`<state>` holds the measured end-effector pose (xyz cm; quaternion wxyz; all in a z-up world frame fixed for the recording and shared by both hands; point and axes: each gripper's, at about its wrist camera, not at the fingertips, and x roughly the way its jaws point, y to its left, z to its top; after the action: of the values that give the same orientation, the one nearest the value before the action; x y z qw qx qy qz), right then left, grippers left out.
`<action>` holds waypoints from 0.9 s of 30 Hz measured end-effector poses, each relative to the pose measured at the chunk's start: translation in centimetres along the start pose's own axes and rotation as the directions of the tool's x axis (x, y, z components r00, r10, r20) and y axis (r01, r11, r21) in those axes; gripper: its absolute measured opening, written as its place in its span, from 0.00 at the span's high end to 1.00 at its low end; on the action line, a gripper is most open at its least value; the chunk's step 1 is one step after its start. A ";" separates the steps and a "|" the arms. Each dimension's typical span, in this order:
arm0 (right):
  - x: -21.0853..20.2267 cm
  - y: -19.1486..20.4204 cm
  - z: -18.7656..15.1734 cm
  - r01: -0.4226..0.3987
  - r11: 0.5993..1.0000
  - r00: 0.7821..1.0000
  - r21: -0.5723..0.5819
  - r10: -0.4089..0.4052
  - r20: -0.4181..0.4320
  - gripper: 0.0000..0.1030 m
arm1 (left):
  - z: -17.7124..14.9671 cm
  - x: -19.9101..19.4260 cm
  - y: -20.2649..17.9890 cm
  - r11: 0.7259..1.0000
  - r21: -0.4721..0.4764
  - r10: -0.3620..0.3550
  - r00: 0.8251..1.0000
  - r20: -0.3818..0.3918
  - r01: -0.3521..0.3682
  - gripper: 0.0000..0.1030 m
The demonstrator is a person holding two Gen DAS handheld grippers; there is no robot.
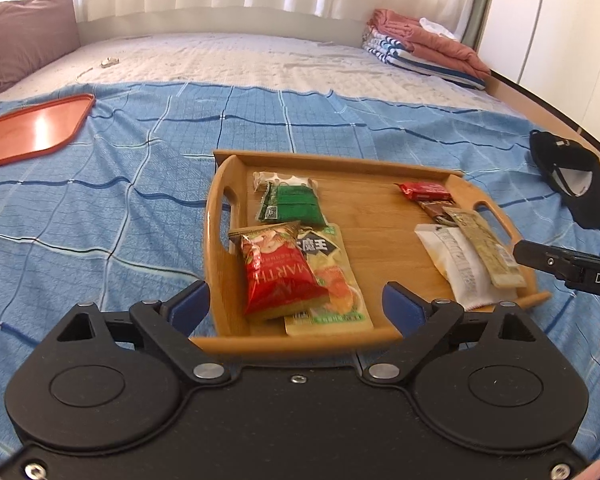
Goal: Organize snacks
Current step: 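Withdraw both grippers from the tray back toward the remaining snacks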
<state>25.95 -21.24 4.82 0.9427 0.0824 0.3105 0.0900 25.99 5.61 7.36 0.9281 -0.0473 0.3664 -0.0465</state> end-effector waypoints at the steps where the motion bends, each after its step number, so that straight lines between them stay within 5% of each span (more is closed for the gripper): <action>1: -0.5 0.3 -0.1 -0.004 1.000 1.000 -0.008 0.004 -0.001 0.13 | -0.2 -0.6 -0.1 1.000 0.003 0.001 1.000 0.007 -0.001 0.08; 17: -8.2 6.0 -4.2 -0.081 0.982 0.996 -0.169 0.085 0.015 0.10 | -5.9 -10.1 -0.7 1.000 0.011 -0.027 0.997 0.074 0.026 0.07; 27: -10.6 7.2 -7.9 -0.092 0.968 0.995 -0.235 0.097 0.009 0.09 | -10.3 -12.3 -0.1 1.000 -0.003 0.003 0.995 0.101 -0.003 0.07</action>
<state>11.96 -15.78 6.14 0.9437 -0.0138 0.2838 0.1697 9.98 6.44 8.21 0.9455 -0.0501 0.3189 -0.0421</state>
